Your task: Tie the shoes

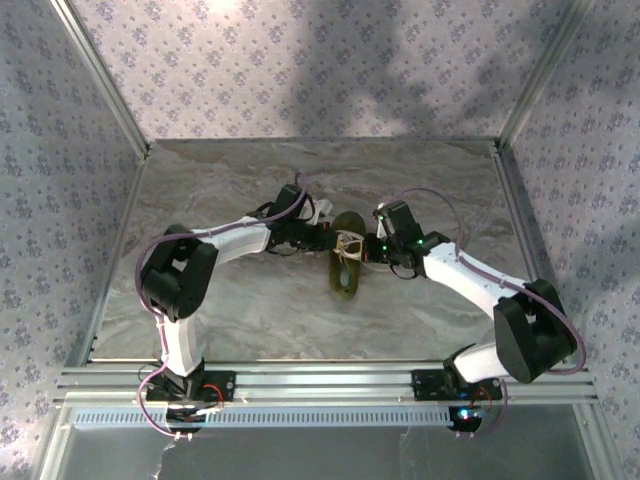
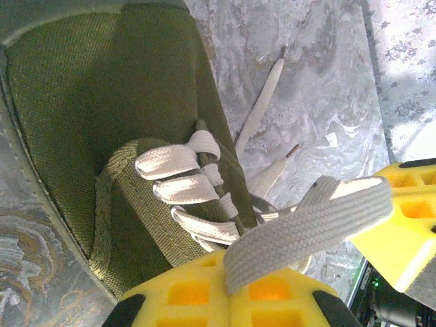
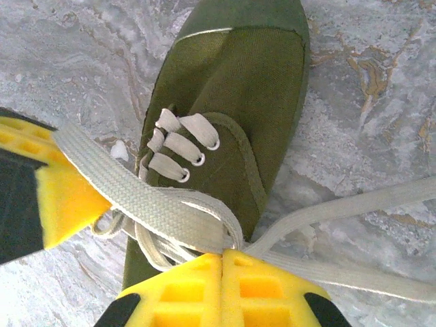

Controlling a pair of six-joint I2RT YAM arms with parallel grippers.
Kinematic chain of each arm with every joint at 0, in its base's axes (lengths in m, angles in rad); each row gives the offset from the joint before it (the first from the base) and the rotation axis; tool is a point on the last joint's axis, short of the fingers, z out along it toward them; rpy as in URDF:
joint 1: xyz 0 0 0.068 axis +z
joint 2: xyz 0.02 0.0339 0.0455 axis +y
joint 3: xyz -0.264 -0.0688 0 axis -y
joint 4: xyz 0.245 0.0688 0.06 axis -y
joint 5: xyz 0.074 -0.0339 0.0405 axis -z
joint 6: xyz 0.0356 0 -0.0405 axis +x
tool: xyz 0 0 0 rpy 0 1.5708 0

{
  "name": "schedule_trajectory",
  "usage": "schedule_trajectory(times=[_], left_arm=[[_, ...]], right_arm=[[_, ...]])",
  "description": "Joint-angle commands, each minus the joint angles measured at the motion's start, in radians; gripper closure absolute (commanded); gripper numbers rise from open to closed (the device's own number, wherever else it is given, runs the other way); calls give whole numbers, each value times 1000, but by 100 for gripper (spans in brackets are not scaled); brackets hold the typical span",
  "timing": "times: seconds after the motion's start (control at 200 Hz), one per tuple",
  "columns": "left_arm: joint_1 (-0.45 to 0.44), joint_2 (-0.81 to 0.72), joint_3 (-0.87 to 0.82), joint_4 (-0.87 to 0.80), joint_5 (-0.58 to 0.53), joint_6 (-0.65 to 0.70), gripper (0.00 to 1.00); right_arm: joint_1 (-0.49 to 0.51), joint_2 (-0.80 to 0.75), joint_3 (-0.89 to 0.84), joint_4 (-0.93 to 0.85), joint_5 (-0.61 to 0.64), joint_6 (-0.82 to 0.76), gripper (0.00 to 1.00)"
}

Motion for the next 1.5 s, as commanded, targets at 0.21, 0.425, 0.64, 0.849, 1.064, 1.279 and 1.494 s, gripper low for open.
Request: schedule_trajectory(times=[0.21,0.425,0.64,0.849,1.064,1.279,1.494], left_arm=[[20,-19,-19,33,-11,-25,100],[16,11,-11,33,2,-28,100],[10,24,-5,32,14,-25,100],[0,28,10,9,23,-11,100],[2,44,30,-33,-1,-13,100],[2,48,36,-37,-3,-14,100],[2,48,38,-37,-3,-14,100]], right_arm=[[7,-27,35,-139,71,-23,100],[16,4,66,-173,-67,-43,100],[39,61,83,-220,-104,-71,93],[60,-9,92,-213,98,-72,64],[128,-2,111,-144,82,-227,71],[136,91,175,-146,73,-301,72],[138,175,230,-173,100,-316,68]])
